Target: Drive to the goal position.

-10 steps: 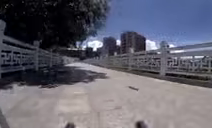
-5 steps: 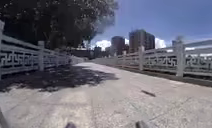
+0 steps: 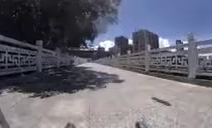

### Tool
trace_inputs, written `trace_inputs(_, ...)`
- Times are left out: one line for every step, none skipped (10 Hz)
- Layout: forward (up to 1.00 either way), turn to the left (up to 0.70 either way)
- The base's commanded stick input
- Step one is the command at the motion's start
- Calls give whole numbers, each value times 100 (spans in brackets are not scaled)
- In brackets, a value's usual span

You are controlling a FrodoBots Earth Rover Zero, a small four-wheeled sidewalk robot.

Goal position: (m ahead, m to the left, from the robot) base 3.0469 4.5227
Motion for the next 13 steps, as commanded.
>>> trace_inputs(70, 0)
trace_inputs(70, 0)
trace_inputs(70, 0)
trace_inputs(70, 0)
trace_inputs(70, 0)
trace_inputs(70, 0)
trace_inputs(70, 0)
trace_inputs(70, 0)
trace_inputs(70, 0)
trace_inputs(70, 0)
trace_inputs(70, 0)
trace_inputs(70, 0)
trace_inputs(70, 0)
